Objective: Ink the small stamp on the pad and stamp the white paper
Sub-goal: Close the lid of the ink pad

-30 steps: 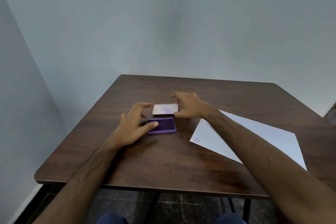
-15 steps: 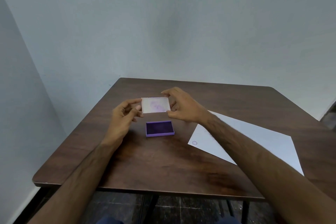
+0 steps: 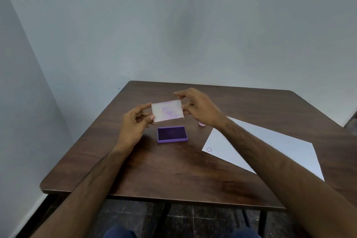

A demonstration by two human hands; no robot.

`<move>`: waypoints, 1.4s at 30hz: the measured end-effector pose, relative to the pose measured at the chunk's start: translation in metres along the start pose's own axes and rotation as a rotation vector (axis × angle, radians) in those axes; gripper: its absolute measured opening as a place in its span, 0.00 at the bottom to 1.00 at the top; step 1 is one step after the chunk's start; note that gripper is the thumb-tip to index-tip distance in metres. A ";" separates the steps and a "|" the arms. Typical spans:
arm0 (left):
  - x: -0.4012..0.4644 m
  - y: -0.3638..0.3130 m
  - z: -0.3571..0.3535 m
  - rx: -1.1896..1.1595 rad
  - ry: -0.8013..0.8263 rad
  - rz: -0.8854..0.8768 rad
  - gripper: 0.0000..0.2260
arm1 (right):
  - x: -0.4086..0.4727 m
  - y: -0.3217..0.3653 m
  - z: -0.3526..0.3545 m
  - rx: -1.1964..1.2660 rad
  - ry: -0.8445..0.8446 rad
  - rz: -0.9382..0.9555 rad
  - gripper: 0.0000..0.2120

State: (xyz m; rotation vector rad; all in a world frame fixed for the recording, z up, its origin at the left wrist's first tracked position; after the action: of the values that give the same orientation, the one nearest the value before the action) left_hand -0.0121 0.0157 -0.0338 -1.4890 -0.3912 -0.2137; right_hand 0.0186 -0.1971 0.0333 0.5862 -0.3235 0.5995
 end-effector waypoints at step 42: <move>-0.030 -0.033 -0.027 0.592 0.287 -0.356 0.09 | -0.076 0.004 -0.028 -0.500 0.159 0.162 0.13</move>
State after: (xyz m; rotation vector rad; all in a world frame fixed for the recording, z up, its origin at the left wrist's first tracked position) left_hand -0.0482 -0.0165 -0.0156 -0.7855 -0.4380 -0.5380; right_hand -0.0399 -0.2100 -0.0210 0.0307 -0.3570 0.6862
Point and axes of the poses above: each hand's wrist, its own x-axis towards the middle knuckle, its own z-axis out of the back of the hand, y = z × x, the point moved 8 cm from there along x, towards the middle knuckle, and after that the axes turned 11 degrees about -x, right-handed, at the moved point
